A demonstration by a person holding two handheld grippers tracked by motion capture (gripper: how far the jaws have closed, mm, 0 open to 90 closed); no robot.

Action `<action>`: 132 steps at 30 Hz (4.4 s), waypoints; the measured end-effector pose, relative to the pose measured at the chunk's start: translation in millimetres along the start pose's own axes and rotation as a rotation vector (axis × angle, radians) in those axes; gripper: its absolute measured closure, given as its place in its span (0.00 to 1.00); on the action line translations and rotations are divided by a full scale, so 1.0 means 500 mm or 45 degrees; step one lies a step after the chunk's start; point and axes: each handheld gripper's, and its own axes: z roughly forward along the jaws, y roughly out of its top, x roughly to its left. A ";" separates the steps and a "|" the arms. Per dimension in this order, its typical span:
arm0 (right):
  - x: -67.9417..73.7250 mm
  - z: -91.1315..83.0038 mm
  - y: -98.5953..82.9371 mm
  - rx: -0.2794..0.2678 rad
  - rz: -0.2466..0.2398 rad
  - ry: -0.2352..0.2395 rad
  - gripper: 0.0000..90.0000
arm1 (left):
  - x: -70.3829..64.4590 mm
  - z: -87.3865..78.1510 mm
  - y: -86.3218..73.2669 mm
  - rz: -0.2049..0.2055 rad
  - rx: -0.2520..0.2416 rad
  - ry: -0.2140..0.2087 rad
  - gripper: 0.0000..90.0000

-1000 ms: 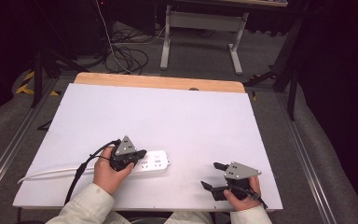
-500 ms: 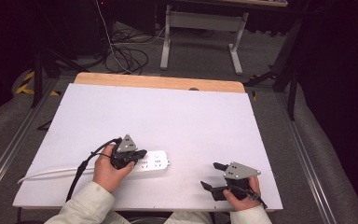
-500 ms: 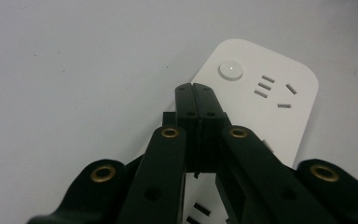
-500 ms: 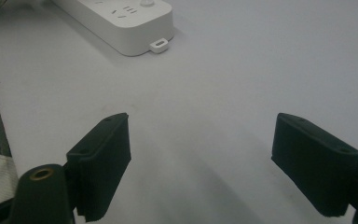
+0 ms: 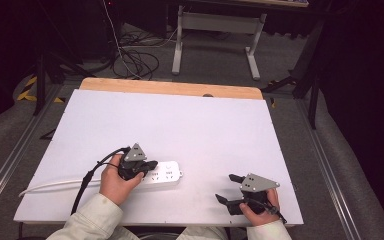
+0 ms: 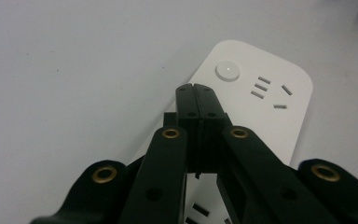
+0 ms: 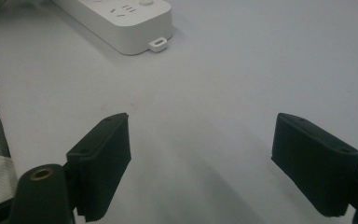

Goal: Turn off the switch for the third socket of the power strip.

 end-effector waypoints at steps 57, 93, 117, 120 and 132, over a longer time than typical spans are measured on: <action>-0.001 -0.001 -0.002 0.003 -0.003 0.005 0.20 | 0.020 -0.252 -0.027 0.050 -0.327 -0.027 0.15; -0.002 0.001 -0.005 -0.009 0.014 0.027 0.13 | 0.076 -0.301 -0.214 -0.003 -0.318 0.068 0.12; -0.005 0.002 -0.008 -0.024 0.022 0.035 0.13 | 0.067 -0.289 -0.238 -0.038 -0.294 0.110 0.09; -0.005 0.002 -0.008 -0.018 0.018 0.035 0.13 | 0.069 -0.293 -0.238 -0.053 -0.308 0.109 0.07; -0.004 0.003 -0.008 -0.011 0.012 0.035 0.13 | 0.068 -0.292 -0.237 -0.043 -0.305 0.083 0.06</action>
